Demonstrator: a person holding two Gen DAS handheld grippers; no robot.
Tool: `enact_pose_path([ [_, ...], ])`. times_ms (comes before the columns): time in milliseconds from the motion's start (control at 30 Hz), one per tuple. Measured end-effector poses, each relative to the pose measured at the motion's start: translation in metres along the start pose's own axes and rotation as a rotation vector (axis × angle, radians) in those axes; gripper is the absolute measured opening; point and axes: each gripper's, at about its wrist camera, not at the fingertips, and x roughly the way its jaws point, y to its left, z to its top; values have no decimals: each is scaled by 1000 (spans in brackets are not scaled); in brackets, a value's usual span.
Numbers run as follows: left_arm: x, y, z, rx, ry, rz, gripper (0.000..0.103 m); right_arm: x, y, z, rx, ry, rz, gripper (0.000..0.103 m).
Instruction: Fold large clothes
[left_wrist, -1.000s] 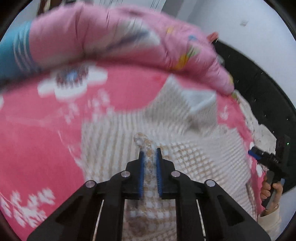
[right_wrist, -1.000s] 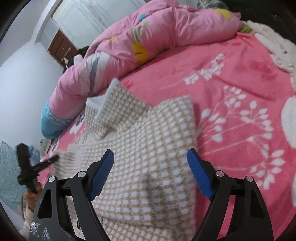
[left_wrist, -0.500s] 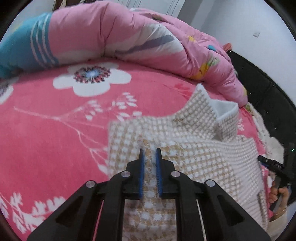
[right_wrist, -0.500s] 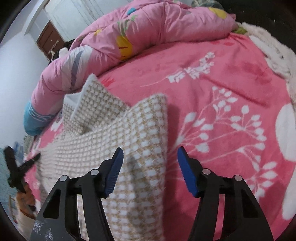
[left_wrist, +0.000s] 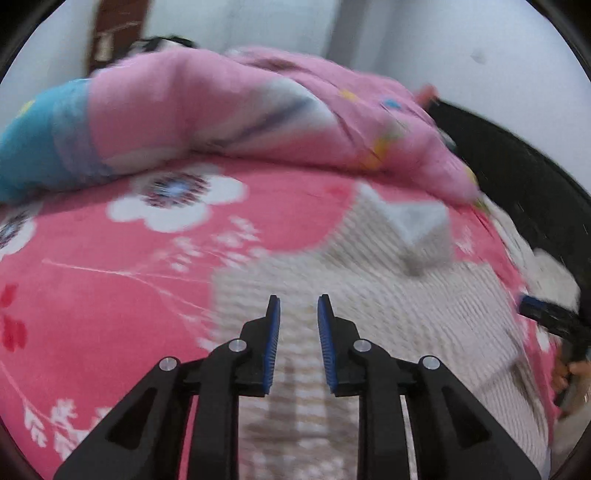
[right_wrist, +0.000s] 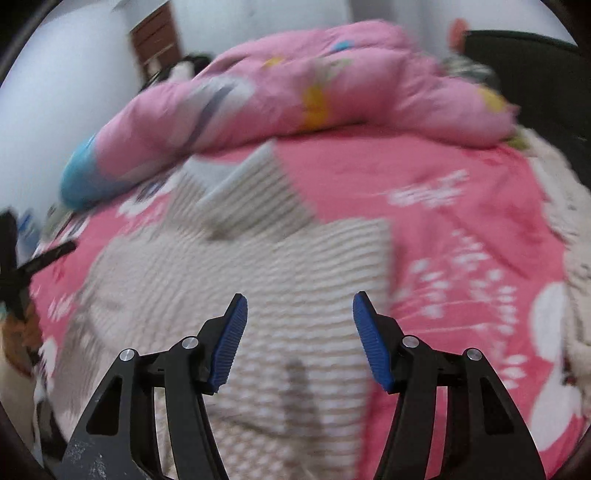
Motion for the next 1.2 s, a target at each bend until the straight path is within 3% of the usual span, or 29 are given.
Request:
enact_pose_path([
  [67, 28, -18, -13, 44, 97, 18, 22, 40, 5, -8, -15, 121, -79, 57],
  [100, 51, -22, -23, 67, 178, 84, 22, 51, 7, -11, -37, 130, -100, 57],
  [133, 62, -21, -30, 65, 206, 98, 23, 51, 8, -12, -51, 121, -107, 59],
  [233, 48, -12, -28, -8, 165, 63, 24, 26, 8, -7, -6, 125, -110, 58],
  [333, 27, -9, -29, 10, 132, 46, 25, -9, 3, -15, -4, 68, -108, 59],
  [433, 34, -5, -41, 2, 191, 86, 30, 12, -21, -34, 59, 167, -147, 60],
  [467, 38, -4, -44, -9, 199, 87, 30, 23, -33, -42, 120, 202, -119, 67],
  [533, 32, -8, -44, -8, 178, 107, 30, 13, -50, -46, 263, 202, -55, 67],
  [633, 2, -13, -43, -21, 142, 94, 48, -35, -38, -48, 241, 119, -94, 68],
  [733, -44, -17, -52, 7, 82, 118, 59, -91, -15, -73, 186, 31, -92, 80],
  [867, -103, -18, -91, 15, 27, 132, 76, -142, 10, -126, 151, -13, -44, 86],
  [1000, -150, -18, -153, 21, 0, 152, 80, -154, 25, -171, 173, 9, -26, 86],
  [1200, -177, -22, -246, 19, 9, 189, 80, -166, 33, -230, 228, 23, -48, 86],
])
